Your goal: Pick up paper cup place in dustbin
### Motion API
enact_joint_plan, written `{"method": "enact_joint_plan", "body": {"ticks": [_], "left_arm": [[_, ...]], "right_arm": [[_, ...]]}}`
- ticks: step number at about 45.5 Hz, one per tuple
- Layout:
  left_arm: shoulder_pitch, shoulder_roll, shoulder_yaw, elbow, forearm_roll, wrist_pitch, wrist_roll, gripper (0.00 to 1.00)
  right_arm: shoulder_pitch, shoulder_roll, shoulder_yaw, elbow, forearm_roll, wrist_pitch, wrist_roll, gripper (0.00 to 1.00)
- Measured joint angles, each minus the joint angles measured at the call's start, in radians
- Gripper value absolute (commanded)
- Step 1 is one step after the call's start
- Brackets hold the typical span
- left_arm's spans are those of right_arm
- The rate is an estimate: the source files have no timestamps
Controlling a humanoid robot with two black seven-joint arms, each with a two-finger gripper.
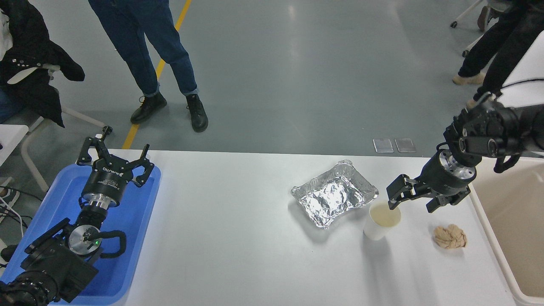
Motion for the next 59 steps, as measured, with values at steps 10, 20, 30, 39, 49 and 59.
{"method": "enact_joint_plan", "body": {"ticks": [10,20,30,39,49,59], "left_arm": [[0.000,0.000,0.000,0.000,0.000,0.000,0.000,1.00],[0.000,0.000,0.000,-0.001,0.000,0.000,0.000,1.00],[0.000,0.000,0.000,-0.001,0.000,0.000,0.000,1.00],[0.000,0.000,0.000,-0.001,0.000,0.000,0.000,1.00],[0.000,0.000,0.000,-0.001,0.000,0.000,0.000,1.00],[0.000,0.000,0.000,-0.001,0.000,0.000,0.000,1.00]], "right_arm": [[-0.057,0.023,0.015,-0.016,-0.003,-0.139,-0.023,1.00],[-0.100,0.039,0.045,-0.028,0.003,-0.206,-0.031,1.00],[-0.134,0.054,0.070,-0.038,0.006,-0.268,-0.035,1.00],[-0.146,0.058,0.072,-0.041,0.002,-0.290,-0.036,1.00],[-0.155,0.057,0.058,-0.042,0.000,-0.299,-0.037,0.85],[-0.166,0.052,0.047,-0.038,0.002,-0.302,-0.044,0.13]]}}
